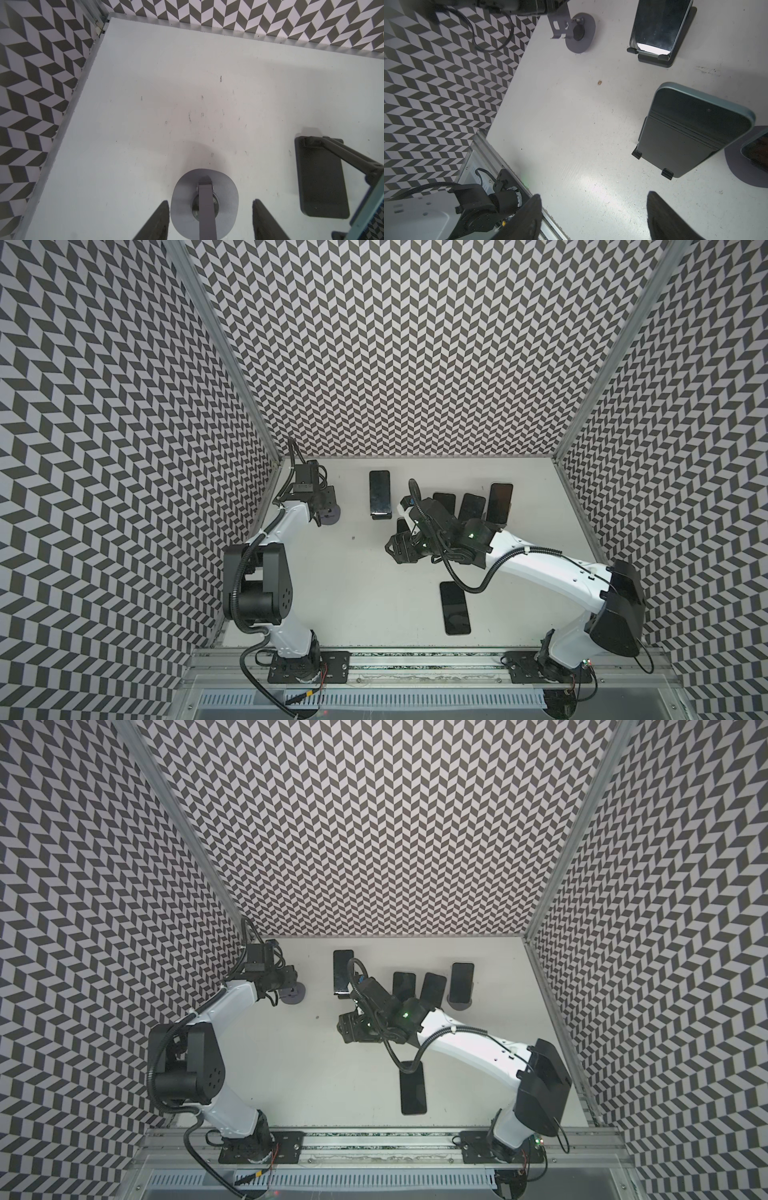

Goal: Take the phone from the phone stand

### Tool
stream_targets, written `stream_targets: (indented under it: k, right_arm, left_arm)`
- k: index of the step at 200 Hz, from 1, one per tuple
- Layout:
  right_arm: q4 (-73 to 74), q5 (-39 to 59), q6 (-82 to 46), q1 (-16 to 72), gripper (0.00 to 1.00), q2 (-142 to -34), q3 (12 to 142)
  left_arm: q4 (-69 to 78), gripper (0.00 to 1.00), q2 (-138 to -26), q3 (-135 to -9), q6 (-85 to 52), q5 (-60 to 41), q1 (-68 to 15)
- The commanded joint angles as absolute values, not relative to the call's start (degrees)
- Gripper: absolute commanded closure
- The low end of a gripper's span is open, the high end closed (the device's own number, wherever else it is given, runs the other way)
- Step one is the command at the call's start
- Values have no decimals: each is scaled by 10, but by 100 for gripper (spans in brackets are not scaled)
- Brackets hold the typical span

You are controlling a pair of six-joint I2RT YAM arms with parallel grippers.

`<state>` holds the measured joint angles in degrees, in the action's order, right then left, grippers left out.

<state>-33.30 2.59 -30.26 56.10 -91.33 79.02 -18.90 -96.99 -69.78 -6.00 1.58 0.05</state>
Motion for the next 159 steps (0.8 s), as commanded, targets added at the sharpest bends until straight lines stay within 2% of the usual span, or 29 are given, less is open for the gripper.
stream_targets:
  k: [1,79,109,141,159]
  right_arm:
    - [-336,40,-294,560,23,-924,816]
    - [-331,32,-295,560,23,-916,810]
    - [-330,29,-296,560,23,-915,810]
    - [-324,29,-300,560,22,-912,807]
    - [-322,29,-299,560,22,-912,806]
  left_arm:
    - [-204,42,-989,-732,-57,3,2]
    - [-217,42,-1055,-762,-51,9,4]
    - [-221,39,-1068,-769,-52,6,4]
    - [-225,34,-1080,-772,-52,4,8]
    - [-220,25,-1080,-768,-58,-3,11]
